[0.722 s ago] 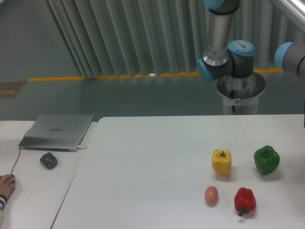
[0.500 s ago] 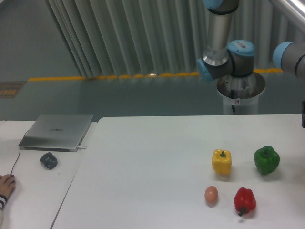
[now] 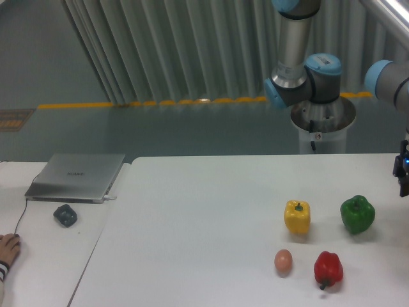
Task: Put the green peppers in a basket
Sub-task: 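Move the gripper in over the green bell pepper, then lower the open gripper around the green bell pepper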
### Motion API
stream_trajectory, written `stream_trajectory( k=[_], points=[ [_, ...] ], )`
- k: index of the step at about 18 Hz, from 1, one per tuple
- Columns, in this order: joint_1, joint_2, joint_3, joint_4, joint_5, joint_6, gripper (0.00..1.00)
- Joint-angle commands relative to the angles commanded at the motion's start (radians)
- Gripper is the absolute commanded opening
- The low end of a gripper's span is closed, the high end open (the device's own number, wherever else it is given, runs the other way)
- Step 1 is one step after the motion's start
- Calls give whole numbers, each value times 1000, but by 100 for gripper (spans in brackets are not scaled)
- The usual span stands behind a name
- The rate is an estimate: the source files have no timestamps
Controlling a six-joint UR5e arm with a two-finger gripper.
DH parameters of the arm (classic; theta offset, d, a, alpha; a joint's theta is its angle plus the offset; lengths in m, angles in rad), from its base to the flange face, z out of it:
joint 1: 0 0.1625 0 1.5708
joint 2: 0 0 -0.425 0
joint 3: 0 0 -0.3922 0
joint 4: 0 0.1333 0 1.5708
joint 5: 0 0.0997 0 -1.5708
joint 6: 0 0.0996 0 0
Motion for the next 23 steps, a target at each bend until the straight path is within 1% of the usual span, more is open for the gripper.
stream_trajectory(
  k=[6, 10, 13, 15, 16, 17, 18, 21, 22, 23],
  points=[
    [8, 0, 0, -2, -31, -80, 100],
    [-2, 0, 0, -2, -43, -201, 100],
    [-11, 0, -2, -3, -64, -247, 100],
    [-18, 8, -6, -21, -58, -233, 100],
    [-28, 15, 0, -55, -57, -223, 100],
    [-49, 20, 8, -105, -39, -186, 100],
    [-64, 20, 8, -121, -14, -167, 100],
    [-130, 20, 5, -133, 84, -153, 100],
    [-149, 17, 5, -150, 115, -155, 100],
    [-172, 14, 2, -155, 138, -155, 100]
  ],
)
